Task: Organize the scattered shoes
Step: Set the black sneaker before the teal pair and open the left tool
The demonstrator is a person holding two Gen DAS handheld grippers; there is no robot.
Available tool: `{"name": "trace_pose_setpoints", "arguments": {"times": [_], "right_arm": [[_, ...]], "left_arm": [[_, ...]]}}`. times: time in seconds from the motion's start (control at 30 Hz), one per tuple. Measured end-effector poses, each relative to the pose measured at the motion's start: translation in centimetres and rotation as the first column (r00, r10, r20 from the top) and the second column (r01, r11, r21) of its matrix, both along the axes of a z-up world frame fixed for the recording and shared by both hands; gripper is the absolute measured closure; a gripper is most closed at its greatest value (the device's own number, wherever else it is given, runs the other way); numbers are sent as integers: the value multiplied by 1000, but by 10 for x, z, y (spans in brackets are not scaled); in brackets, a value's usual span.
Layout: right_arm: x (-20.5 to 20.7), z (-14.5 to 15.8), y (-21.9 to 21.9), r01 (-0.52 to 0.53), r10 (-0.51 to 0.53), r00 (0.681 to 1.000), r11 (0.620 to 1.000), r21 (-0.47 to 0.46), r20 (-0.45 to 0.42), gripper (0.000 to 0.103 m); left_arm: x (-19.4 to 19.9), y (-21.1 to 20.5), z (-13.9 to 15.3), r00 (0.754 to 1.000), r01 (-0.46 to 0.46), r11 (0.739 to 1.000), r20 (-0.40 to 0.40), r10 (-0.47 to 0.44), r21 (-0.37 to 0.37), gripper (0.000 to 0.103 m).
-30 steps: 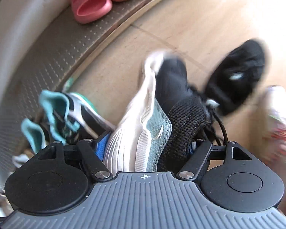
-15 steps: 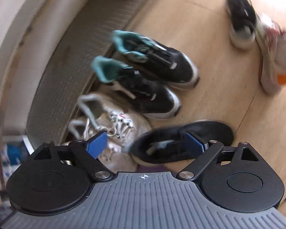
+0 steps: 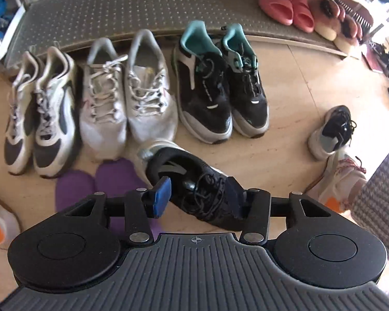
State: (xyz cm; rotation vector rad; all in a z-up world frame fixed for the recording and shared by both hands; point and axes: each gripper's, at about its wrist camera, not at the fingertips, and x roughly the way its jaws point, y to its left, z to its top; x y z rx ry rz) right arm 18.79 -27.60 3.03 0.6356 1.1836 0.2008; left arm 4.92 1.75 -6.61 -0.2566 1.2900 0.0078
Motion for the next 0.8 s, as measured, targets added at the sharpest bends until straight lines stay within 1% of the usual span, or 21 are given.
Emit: {"name": "trace_pose_setpoints", "arguments": {"times": [0.03, 0.07, 0.1, 0.17, 0.27, 0.4, 0.5, 0.57, 0.6, 0.63, 0.67, 0.7, 0.73, 0.8], "right_arm": [[1, 0, 0, 1, -1, 1000, 1000, 1, 0, 10], [1, 1, 0, 0, 0, 1000, 1000, 4, 1, 10], [2, 1, 0, -1, 1, 1000, 1000, 6, 3, 10], [3, 3, 0, -5, 5, 1000, 1000, 10, 5, 10], [4, 4, 1, -19, 19, 1000, 1000, 16, 8, 10], [6, 8, 0, -43, 43, 999, 999, 19, 23, 10], [8, 11, -3, -46, 46, 998, 999, 18, 32, 10], [10, 11, -6, -43, 43, 999, 999, 16, 31, 10], [11, 10, -7, -41, 41, 999, 999, 14, 30, 10], [11, 10, -9, -37, 37, 999, 999, 11, 28, 10], [11, 10, -11, -30, 29, 999, 1000, 11, 25, 10], [11, 10, -12, -23, 23, 999, 1000, 13, 24, 10], [10, 10, -14, -14, 14, 1000, 1000, 21, 25, 10], [9, 13, -15, -13, 12, 999, 999, 37, 32, 10]], "left_arm": [[3, -1, -5, 1000, 2, 1000, -11, -2, 6, 37], [9, -3, -14, 999, 6, 1000, -33, -6, 20, 30], [18, -6, -24, 998, 14, 999, -61, -12, 33, 26], [26, -8, -42, 995, 25, 999, -99, -21, 41, 25], [38, -9, -69, 987, 41, 998, -156, -33, 52, 25], [54, -18, -112, 968, 90, 994, -242, -74, 55, 26], [57, -27, -133, 955, 113, 993, -280, -98, 39, 29], [56, -33, -141, 953, 131, 990, -282, -114, 43, 30], [55, -36, -141, 955, 149, 988, -266, -131, 47, 40], [54, -38, -137, 955, 188, 981, -239, -173, 40, 46], [54, -41, -131, 944, 238, 971, -237, -230, 5, 74], [54, -43, -126, 930, 275, 961, -245, -273, -27, 81], [53, -45, -119, 916, 311, 949, -250, -313, -51, 84], [47, -50, -105, 876, 394, 912, -253, -410, -113, 88]]}}
